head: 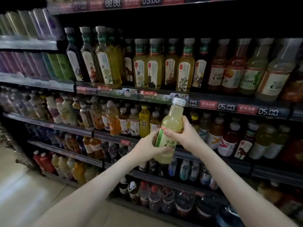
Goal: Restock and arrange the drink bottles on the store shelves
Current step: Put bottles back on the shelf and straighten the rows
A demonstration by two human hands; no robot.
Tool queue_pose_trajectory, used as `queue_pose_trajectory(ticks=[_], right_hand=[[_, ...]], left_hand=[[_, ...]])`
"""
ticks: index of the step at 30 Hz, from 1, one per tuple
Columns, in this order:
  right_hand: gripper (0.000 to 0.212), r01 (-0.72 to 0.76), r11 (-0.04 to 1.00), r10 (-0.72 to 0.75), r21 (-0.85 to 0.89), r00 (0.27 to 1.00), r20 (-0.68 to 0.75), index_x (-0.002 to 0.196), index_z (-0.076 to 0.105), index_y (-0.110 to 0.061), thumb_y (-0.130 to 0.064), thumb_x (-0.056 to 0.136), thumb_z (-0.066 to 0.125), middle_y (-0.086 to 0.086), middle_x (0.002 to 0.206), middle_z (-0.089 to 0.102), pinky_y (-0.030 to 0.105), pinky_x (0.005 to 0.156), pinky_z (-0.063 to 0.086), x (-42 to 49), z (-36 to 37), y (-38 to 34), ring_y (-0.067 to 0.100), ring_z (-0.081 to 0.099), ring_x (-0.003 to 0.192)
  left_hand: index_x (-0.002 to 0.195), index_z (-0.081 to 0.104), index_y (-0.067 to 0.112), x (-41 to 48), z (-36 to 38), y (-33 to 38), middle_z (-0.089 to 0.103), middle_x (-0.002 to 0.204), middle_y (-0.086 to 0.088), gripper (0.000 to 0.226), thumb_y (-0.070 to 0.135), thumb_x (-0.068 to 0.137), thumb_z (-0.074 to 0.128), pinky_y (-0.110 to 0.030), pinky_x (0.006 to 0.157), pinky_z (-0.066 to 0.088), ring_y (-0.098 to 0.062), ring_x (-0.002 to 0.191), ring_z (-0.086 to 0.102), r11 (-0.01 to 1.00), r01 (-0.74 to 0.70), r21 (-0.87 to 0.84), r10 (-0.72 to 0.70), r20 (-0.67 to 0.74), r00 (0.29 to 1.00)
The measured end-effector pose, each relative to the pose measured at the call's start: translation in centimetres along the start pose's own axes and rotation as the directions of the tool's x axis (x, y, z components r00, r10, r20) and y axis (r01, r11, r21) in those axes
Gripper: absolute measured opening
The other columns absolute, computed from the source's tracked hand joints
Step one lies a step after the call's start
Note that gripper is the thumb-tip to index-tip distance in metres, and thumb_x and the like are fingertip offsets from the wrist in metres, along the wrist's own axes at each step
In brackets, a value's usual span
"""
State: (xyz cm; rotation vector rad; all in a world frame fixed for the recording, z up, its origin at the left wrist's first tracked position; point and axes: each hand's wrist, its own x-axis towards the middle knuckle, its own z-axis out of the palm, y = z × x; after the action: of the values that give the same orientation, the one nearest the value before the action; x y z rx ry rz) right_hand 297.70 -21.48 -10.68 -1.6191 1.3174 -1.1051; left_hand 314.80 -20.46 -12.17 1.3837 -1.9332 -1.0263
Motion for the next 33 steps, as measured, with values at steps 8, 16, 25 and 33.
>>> queue_pose_trajectory(ticks=[8,16,25,33], right_hand=[[0.053,-0.074,0.995,0.088,0.067,0.969,-0.233,0.117,0.049,-0.032,-0.028,0.074,0.081,-0.011,0.108,0.066,0.032,0.085,0.055,-0.1,1.6,-0.7,0.004,0.064,0.097],[0.069,-0.136,0.989,0.094,-0.051,0.869,-0.486,0.128,0.045,-0.034,-0.037,0.070,0.082,-0.016,0.110,0.065,0.034,0.090,0.052,-3.7,-3.7,-2.3,0.004,0.062,0.103],[0.069,-0.100,0.995,0.056,-0.030,0.752,-0.657,0.132,0.040,-0.032,-0.026,0.076,0.080,-0.015,0.110,0.063,0.026,0.082,0.051,-9.2,-13.7,-3.1,0.000,0.060,0.099],[0.063,0.005,0.998,-0.054,-0.068,0.661,-0.749,0.122,0.041,-0.033,-0.022,0.075,0.081,-0.017,0.105,0.060,0.010,0.068,0.047,-10.2,-21.3,-1.8,-0.004,0.058,0.094]], left_hand=[[0.141,0.032,0.039,2.9,-3.6,-1.9,0.050,0.130,0.018,0.061,0.045,0.088,0.061,-0.021,0.094,0.043,-0.003,0.118,0.051,0.988,-0.152,0.031,0.139,0.261,0.955],[0.138,0.042,0.033,7.4,-1.8,4.3,0.059,0.123,0.008,0.046,0.038,0.094,0.054,-0.025,0.088,0.050,-0.006,0.104,0.059,0.891,-0.429,0.144,0.389,0.243,0.889],[0.147,0.031,0.029,12.5,3.8,12.4,0.035,0.145,-0.003,0.053,0.032,0.097,0.049,-0.032,0.090,0.048,-0.021,0.126,0.044,0.659,-0.563,0.499,0.636,0.032,0.771],[0.148,0.026,0.032,13.0,11.1,19.2,0.035,0.148,0.009,0.072,0.040,0.086,0.062,-0.028,0.108,0.035,-0.010,0.135,0.035,0.616,-0.746,0.252,0.705,0.247,0.665]])
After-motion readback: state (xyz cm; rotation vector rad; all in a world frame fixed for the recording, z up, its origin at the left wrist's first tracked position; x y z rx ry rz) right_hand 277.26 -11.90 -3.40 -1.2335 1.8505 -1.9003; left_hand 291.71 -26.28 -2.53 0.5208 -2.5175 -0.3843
